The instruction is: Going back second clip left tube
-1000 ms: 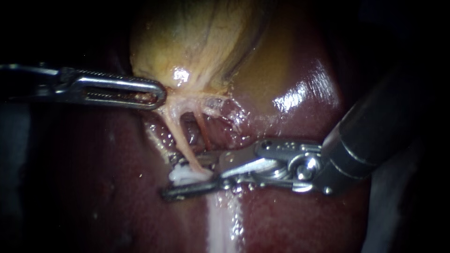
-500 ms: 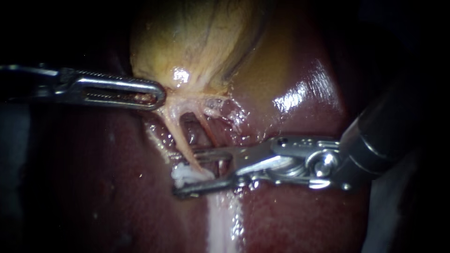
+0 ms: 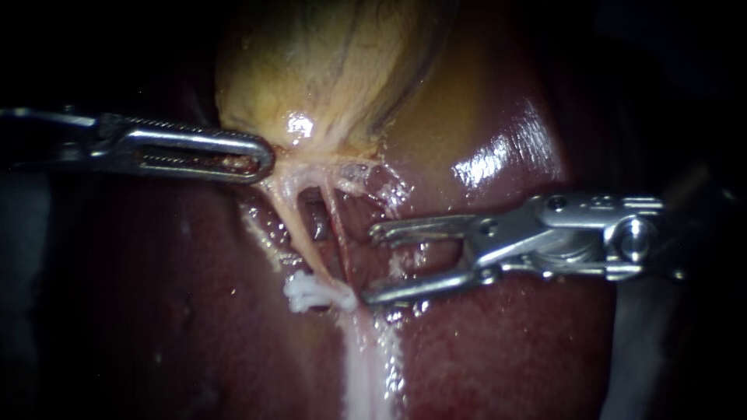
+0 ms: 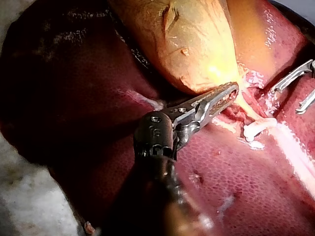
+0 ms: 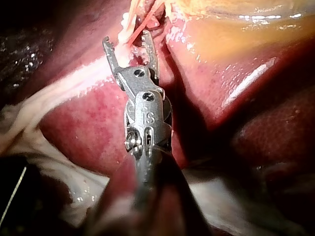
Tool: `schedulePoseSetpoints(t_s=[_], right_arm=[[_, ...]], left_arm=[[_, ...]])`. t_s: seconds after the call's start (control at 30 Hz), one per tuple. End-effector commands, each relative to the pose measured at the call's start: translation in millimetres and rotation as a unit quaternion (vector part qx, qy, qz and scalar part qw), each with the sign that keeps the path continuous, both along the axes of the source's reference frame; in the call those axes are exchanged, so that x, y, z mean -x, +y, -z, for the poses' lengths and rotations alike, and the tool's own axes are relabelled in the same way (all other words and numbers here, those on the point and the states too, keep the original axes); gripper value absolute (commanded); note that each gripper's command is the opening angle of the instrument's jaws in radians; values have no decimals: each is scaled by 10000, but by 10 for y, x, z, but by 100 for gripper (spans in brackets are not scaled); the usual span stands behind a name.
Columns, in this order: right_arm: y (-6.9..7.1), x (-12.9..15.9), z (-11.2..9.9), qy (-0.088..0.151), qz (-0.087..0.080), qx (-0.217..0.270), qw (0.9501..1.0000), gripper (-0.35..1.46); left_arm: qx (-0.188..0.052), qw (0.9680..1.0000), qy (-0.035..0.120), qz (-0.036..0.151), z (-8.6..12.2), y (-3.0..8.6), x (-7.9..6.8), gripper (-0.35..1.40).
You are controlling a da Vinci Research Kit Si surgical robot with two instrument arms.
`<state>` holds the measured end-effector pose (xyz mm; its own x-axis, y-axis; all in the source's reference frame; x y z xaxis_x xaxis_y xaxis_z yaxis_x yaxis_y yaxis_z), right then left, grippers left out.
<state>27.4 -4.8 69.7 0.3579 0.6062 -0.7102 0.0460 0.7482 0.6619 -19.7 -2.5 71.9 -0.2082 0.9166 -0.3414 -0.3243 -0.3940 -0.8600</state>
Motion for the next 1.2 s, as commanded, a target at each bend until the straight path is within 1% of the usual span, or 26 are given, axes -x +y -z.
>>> schedulePoseSetpoints(t_s=[0.03,0.1,0.23,0.3,0.4,0.6,0.73,0.97,1.1,1.2], right_arm=[[2,5,4,15,10,49,10000,49],[5,14,8,47,35,178,9998,49],[15,30,20,59,26,325,9995,49],[20,35,25,42,-3,380,9993,49],[24,41,30,52,3,419,9991,49],[24,44,31,47,-3,422,9991,49],[23,44,31,48,-1,424,9991,49],[22,45,32,50,2,425,9991,49],[21,44,33,52,5,426,9991,49],[21,45,33,53,6,426,9991,49]], left_arm=[[0,10000,-1,-1,0,0,0,-35],[0,10000,-1,-1,0,0,0,-35],[-1,10000,1,3,0,1,2,-35],[-1,10000,2,4,0,1,2,-35],[-1,10000,4,8,0,1,4,-35],[7,10000,19,30,-5,3,14,-35],[36,10000,48,65,-16,3,26,-35],[50,10000,24,20,-43,3,49,-35],[59,10000,57,-18,-53,0,56,-35],[88,9999,47,-44,-57,-1,60,-35]])
